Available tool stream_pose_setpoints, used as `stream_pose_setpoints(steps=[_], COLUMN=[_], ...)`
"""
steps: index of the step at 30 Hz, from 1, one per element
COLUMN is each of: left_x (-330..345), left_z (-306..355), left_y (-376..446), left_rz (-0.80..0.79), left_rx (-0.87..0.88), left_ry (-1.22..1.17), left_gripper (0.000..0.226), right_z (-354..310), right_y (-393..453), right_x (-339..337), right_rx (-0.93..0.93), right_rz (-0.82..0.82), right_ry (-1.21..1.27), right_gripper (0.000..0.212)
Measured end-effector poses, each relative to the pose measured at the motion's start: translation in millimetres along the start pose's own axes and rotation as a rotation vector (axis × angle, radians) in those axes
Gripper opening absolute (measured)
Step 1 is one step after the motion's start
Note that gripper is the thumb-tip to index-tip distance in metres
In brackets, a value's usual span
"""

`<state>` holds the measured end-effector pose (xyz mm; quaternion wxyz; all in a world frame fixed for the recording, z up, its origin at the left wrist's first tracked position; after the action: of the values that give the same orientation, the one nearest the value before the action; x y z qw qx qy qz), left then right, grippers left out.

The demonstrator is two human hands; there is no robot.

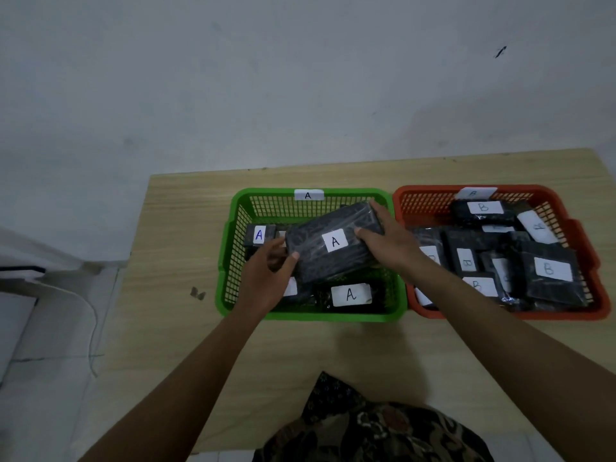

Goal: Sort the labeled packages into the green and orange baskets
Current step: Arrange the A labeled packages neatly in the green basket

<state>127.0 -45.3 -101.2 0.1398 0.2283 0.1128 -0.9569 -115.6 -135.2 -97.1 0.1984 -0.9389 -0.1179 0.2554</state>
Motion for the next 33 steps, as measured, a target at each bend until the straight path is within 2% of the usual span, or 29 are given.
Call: stream_pose_setpoints(steps=[4,6,9,11,15,21,22,24,26,29,31,33], left_x=[-46,-52,-36,-27,-17,-18,-21,-35,-54,-68,-72,-74], left_z=[17,14,-7,-12,-19,-25,-23,-9,5,16,11,-3], left_y=[-13,-16,-16,-15,-9,-6,-6,-5,-5,-9,-6,0], left_rz=[0.188,0.096,-0.236,-0.349,-0.443,-0.440,-0.420,-0.276,-0.072,0.113,0.158,0.171], left_rx=[0.286,0.338,0.236,0.177,0.065,0.076,0.089,0.161,0.256,0.368,0.347,0.230], left_ry=[0.301,0.459,0.644,0.698,0.777,0.809,0.789,0.706,0.646,0.653,0.607,0.494], left_gripper=[0.021,0.026,0.032,0.036,0.049,0.043,0.039,0.031,0.037,0.049,0.051,0.051], right_z=[-1,2,5,6,9,16,17,18,17,15,14,13], right_y=[-4,-6,-12,-15,-19,-26,-26,-25,-24,-24,-25,-27], right_x=[8,11,17,23,30,42,44,46,50,55,57,58], right_rx=[-0.017,-0.015,-0.037,-0.048,-0.042,-0.036,-0.039,-0.037,-0.032,-0.031,-0.023,-0.030], right_rz=[-0.010,-0.001,0.008,0.006,0.018,-0.009,0.001,0.013,-0.007,-0.034,-0.029,-0.016], right_ry=[-0.015,-0.051,-0.113,-0.140,-0.133,-0.132,-0.140,-0.159,-0.192,-0.264,-0.283,-0.267], right_gripper=[0.047,0.042,0.038,0.040,0.051,0.047,0.045,0.044,0.044,0.049,0.052,0.048])
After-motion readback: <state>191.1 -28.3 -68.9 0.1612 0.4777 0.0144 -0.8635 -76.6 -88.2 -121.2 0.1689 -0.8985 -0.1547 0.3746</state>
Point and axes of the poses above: each hand's wrist, its own y-axis towards the middle knuckle, its own x-axis out of the palm, z = x × y, the point moved 9 cm from there along y, towards the middle knuckle, and after that the axes turned 1 degree about x, right-handed, at the moved point
